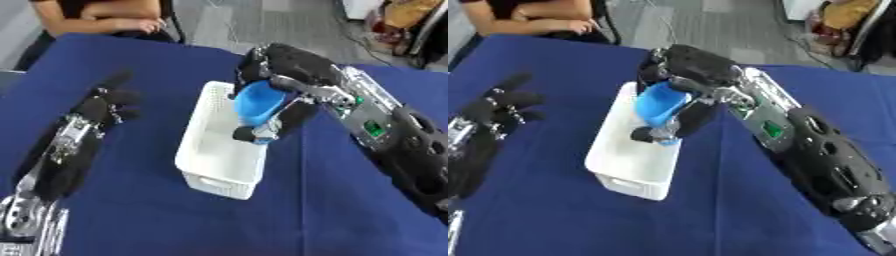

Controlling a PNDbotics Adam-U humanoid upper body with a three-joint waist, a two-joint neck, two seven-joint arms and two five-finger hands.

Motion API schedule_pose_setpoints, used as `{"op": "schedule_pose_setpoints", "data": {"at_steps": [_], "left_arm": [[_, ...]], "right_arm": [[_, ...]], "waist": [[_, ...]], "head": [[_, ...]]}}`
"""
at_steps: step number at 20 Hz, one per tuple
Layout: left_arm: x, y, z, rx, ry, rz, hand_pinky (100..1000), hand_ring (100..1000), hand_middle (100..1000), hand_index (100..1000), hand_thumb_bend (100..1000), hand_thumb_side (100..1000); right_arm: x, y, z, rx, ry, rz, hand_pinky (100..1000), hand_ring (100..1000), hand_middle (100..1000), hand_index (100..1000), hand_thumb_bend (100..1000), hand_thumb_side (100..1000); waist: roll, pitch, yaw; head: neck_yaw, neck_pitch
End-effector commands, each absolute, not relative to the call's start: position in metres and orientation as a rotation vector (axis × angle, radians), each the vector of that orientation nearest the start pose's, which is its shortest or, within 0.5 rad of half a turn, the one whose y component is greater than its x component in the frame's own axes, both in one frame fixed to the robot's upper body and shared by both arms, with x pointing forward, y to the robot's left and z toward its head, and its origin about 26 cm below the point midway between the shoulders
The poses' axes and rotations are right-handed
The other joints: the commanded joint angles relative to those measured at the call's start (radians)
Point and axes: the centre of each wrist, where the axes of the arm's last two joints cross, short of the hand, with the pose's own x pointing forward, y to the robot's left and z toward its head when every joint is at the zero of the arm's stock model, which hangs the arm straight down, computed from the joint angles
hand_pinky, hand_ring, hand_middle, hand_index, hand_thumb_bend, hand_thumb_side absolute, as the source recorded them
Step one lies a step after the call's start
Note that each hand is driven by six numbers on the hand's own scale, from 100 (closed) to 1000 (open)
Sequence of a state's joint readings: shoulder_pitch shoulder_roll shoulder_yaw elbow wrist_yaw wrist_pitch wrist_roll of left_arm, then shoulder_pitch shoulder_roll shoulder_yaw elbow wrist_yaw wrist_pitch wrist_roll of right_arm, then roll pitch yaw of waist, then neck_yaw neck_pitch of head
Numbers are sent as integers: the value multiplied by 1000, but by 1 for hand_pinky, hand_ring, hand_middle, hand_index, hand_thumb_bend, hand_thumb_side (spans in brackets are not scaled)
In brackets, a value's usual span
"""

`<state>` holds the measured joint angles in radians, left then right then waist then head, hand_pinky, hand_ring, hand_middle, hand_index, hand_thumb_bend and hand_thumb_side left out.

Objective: Pick up objects on the table and place them in the box.

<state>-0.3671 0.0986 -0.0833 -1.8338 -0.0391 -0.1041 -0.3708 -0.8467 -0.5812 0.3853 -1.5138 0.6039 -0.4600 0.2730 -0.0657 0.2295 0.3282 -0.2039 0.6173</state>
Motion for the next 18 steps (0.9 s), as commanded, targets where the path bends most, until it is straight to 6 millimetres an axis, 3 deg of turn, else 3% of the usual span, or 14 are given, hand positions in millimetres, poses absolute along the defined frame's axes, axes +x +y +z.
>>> {"op": "schedule_pose_setpoints", "data": {"at_steps": [1,3,5,6,7,8,9,12,18], "left_arm": [[329,194,172,-261,-2226,-729,812,873,998,807,100,1000],[329,194,172,-260,-2226,-730,813,873,998,806,100,1000],[329,194,173,-261,-2227,-730,813,873,998,806,100,1000],[329,194,173,-262,-2228,-729,813,873,998,806,100,1000],[329,194,173,-263,-2228,-728,813,873,998,807,100,1000],[329,193,173,-265,-2229,-728,813,873,998,807,100,1000],[329,193,173,-267,-2229,-727,813,873,998,807,100,1000],[329,193,173,-270,-2228,-727,813,873,998,806,100,1000],[329,193,173,-273,-2226,-734,814,873,998,806,100,1000]], "right_arm": [[400,-217,270,844,2428,-2113,132,218,293,508,492,717],[401,-218,268,852,2432,-2112,136,221,297,513,502,722],[402,-220,266,858,2443,-2104,267,338,420,645,692,740],[402,-220,265,859,2449,-2096,506,566,660,881,875,710],[402,-221,264,861,2454,-2090,689,743,808,975,957,707],[402,-221,264,865,2460,-2088,828,844,900,1000,1000,739],[402,-222,264,868,2466,-2082,910,909,966,1000,1000,770],[401,-222,265,859,2514,-2025,1000,997,1000,1000,1000,842],[400,-225,264,864,2563,-1970,1000,1000,1000,1000,1000,858]], "waist": [[0,-11,3],[-2,-9,3],[-3,-10,3],[-3,-12,2],[-3,-13,1],[-2,-15,-1],[-2,-16,-2],[0,-19,-6],[2,-19,-13]], "head": [[-13,-16],[-13,-17],[-11,-17],[-9,-18],[-8,-19],[-7,-20],[-6,-21],[-5,-26],[-4,-29]]}}
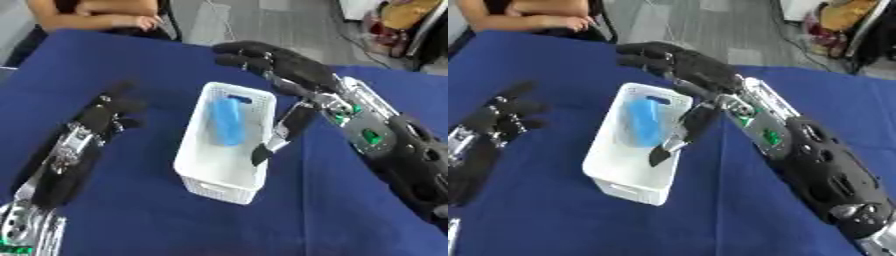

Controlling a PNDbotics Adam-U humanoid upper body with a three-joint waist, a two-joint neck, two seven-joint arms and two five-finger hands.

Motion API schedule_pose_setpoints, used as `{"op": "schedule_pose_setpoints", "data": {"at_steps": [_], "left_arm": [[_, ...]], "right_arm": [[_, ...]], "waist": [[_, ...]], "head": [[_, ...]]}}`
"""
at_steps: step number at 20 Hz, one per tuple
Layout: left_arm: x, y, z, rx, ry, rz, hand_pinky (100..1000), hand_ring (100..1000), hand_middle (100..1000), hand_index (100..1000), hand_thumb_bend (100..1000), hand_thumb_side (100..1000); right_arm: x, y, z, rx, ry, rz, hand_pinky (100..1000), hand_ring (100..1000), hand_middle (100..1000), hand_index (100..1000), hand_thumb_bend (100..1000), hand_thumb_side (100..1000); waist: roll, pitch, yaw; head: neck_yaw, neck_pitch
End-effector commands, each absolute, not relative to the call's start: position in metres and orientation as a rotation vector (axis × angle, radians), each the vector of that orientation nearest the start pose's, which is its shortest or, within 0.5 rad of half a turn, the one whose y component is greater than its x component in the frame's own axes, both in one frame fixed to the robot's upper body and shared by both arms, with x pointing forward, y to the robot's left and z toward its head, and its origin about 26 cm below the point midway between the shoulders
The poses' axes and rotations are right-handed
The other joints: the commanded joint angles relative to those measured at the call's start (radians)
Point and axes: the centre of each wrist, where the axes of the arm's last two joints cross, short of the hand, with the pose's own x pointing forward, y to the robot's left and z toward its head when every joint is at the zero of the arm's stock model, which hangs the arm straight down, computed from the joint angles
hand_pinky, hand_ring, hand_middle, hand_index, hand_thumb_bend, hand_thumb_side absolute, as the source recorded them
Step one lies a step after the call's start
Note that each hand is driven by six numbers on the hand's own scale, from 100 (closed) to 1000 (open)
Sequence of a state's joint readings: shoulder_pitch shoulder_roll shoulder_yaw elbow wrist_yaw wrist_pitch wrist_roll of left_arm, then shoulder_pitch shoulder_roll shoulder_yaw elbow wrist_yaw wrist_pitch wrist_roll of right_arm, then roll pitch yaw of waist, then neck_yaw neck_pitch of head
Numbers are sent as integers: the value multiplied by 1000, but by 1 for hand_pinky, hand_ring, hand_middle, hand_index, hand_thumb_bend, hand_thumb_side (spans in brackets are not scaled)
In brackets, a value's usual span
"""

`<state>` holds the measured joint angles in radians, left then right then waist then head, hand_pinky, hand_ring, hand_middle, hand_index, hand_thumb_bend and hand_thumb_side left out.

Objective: Pick up objects on the table and place them in the box.

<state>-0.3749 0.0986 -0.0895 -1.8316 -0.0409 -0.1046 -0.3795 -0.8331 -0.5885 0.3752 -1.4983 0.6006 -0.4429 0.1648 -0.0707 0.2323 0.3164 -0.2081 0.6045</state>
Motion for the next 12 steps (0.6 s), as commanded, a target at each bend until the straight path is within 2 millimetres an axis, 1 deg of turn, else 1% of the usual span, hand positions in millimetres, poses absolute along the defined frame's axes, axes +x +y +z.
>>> {"op": "schedule_pose_setpoints", "data": {"at_steps": [1,9,10,11,12], "left_arm": [[329,193,173,-272,-2226,-735,814,873,998,806,100,1000],[329,194,172,-267,-2222,-737,814,873,998,805,100,1000],[329,194,171,-264,-2219,-737,814,873,998,806,100,1000],[329,196,170,-260,-2215,-736,814,873,998,806,100,1000],[329,197,169,-255,-2210,-735,815,873,998,806,100,1000]], "right_arm": [[400,-225,263,867,2565,-1967,1000,1000,1000,1000,1000,857],[396,-227,268,890,2557,-1947,1000,1000,1000,1000,1000,854],[394,-227,271,892,2551,-1942,1000,1000,1000,1000,1000,908],[391,-227,274,891,2543,-1933,1000,1000,1000,1000,1000,863],[387,-227,278,890,2536,-1921,1000,1000,1000,1000,1000,898]], "waist": [[8,-22,-2],[12,-24,-17],[13,-27,-22],[14,-31,-29],[16,-36,-37]], "head": [[0,-16],[3,-19],[3,-20],[4,-20],[5,-20]]}}
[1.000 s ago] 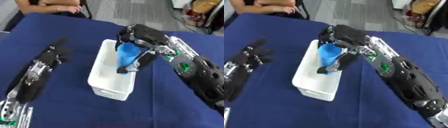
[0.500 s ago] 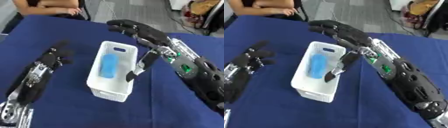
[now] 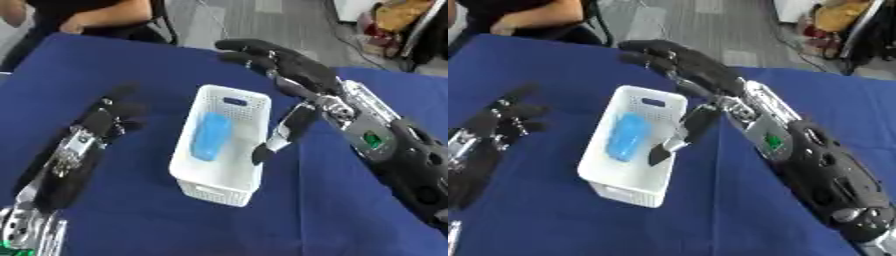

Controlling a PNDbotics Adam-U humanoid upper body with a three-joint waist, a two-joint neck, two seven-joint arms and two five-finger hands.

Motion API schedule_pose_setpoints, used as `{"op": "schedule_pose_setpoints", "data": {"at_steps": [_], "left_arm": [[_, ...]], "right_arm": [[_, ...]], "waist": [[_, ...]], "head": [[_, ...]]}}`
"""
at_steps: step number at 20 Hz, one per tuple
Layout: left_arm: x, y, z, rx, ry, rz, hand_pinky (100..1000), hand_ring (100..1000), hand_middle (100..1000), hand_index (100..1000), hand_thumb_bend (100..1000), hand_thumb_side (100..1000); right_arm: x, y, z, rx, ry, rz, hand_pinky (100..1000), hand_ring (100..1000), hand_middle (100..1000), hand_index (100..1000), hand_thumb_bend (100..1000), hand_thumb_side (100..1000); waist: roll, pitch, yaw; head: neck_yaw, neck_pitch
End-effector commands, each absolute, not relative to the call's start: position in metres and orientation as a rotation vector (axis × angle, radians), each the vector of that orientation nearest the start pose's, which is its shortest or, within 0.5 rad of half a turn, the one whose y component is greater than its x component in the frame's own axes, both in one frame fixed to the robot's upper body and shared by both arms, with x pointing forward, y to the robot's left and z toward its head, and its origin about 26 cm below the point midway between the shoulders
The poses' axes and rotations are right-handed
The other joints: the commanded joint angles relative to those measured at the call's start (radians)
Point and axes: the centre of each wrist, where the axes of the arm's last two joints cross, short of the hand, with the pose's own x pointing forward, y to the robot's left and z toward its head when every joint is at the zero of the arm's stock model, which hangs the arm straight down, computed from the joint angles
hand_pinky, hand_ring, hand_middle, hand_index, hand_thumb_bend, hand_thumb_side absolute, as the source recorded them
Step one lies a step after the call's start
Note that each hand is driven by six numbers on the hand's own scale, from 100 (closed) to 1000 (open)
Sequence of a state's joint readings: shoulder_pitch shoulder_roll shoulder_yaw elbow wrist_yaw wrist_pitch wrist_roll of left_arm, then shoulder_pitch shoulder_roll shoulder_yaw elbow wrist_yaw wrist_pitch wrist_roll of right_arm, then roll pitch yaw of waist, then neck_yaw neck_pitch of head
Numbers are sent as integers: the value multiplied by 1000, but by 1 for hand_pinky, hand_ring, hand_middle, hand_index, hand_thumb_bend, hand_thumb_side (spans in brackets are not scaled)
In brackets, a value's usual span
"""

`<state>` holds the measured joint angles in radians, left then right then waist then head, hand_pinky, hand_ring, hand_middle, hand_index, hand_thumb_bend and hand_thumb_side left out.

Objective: Pick up objects on the table and place them in the box.

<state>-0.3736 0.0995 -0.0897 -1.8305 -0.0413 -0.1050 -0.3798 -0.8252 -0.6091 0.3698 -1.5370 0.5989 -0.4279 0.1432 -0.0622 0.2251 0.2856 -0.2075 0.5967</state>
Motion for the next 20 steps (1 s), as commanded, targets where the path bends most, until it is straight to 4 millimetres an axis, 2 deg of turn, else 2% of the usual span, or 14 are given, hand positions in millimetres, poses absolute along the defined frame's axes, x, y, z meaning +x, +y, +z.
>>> {"op": "schedule_pose_setpoints", "data": {"at_steps": [1,4,7,10,14,16,20], "left_arm": [[329,198,167,-247,-2203,-733,815,874,998,806,100,1000],[328,205,159,-218,-2178,-722,815,874,998,806,100,1000],[327,213,151,-187,-2153,-705,816,874,998,807,100,1000],[324,222,142,-147,-2125,-689,816,874,998,808,100,1000],[319,236,129,-90,-2084,-665,817,874,996,810,100,1000],[317,241,125,-69,-2074,-656,817,874,996,811,100,1000],[315,249,123,-27,-2070,-634,817,874,995,812,100,1000]], "right_arm": [[382,-226,283,887,2528,-1904,1000,1000,1000,1000,995,912],[362,-226,302,883,2523,-1812,1000,1000,1000,1000,948,986],[334,-226,321,829,2580,-1652,1000,984,1000,1000,906,1000],[304,-230,339,770,2663,-1443,1000,974,1000,1000,763,1000],[296,-252,350,760,2772,-1114,1000,945,993,1000,571,1000],[295,-263,349,768,2820,-979,1000,929,976,1000,515,1000],[296,-287,332,839,2934,-753,948,884,932,1000,475,1000]], "waist": [[9,-35,-17],[17,-58,-56],[25,-87,-97],[33,-118,-135],[44,-167,-188],[49,-180,-207],[64,-191,-244]], "head": [[5,-14],[8,-22],[16,-31],[22,-40],[21,-66],[21,-91],[32,-174]]}}
